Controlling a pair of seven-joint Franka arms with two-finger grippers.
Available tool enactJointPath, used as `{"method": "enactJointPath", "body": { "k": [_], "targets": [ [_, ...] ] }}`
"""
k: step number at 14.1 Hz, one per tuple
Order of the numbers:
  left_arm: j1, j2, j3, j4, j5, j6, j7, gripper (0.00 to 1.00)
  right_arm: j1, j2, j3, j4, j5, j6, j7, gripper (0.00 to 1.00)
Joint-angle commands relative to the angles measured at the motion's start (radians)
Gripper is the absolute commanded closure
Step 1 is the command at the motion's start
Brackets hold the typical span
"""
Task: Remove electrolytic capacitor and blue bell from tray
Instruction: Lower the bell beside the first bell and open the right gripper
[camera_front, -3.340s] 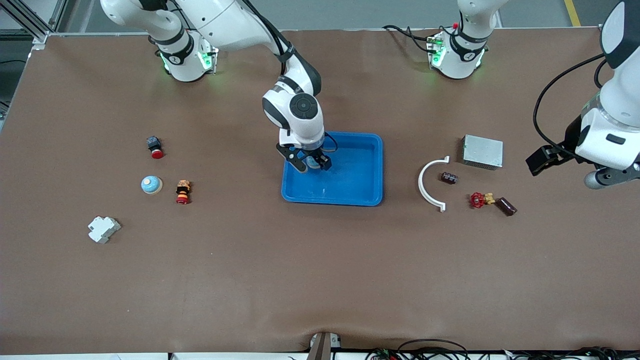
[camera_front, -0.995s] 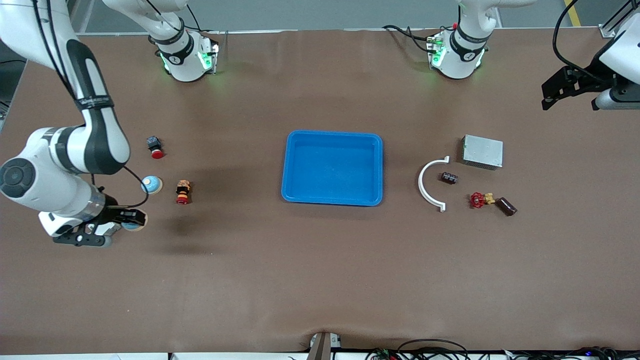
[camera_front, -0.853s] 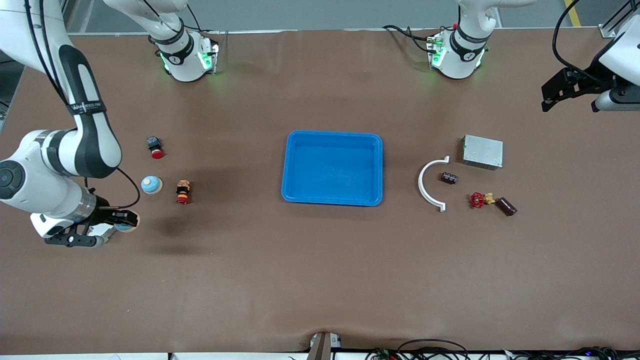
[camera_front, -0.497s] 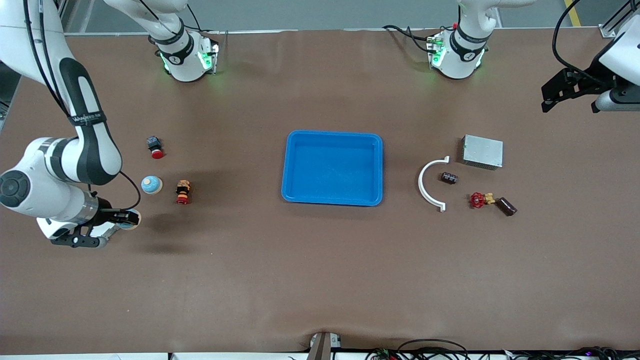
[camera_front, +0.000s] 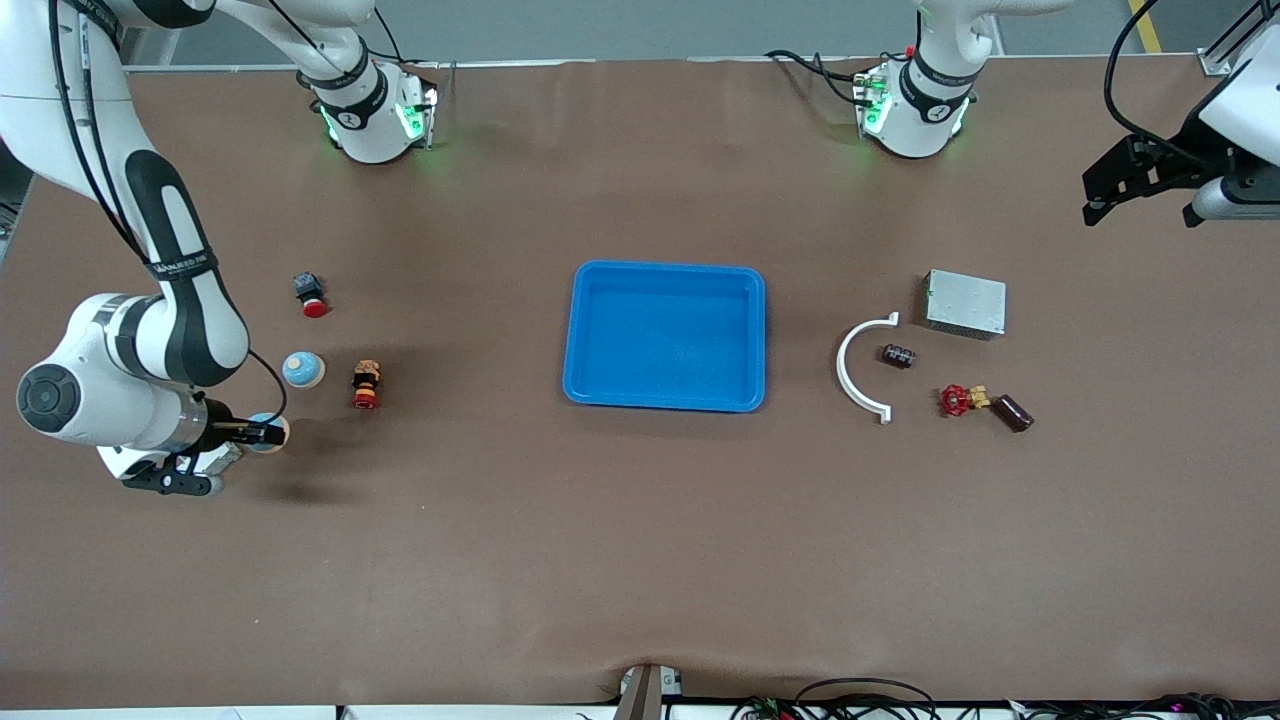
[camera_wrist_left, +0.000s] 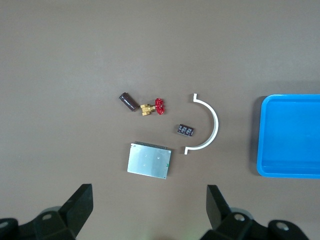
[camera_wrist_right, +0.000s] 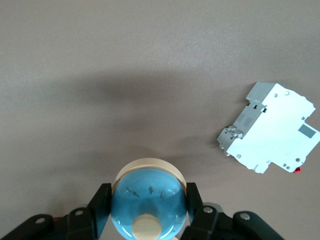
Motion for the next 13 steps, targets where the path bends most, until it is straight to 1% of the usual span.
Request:
{"method": "enactJointPath", "body": {
  "k": [1, 5, 9, 13],
  "targets": [
    [-0.004, -0.010, 0.001, 0.002, -0.022, 0.001, -0.017, 0.00, -0.021, 0.015, 0.020, 0.005, -0.007, 0.023, 0.001, 1.00],
    [-0.004, 0.001, -0.016, -0.008, -0.022, -0.030, -0.072, 0.00, -0.026, 0.033, 0.020, 0.006, -0.007, 0.043, -0.002, 1.00],
    [-0.006, 0.028, -0.019, -0.004, -0.016, -0.019, -0.075, 0.00, -0.028, 0.055, 0.020, 0.006, -0.007, 0.076, -0.002, 1.00],
    [0.002, 0.028, -0.019, -0.005, -0.010, -0.015, -0.075, 0.00, -0.028, 0.067, 0.020, 0.006, -0.007, 0.093, -0.001, 1.00]
  ]
}}
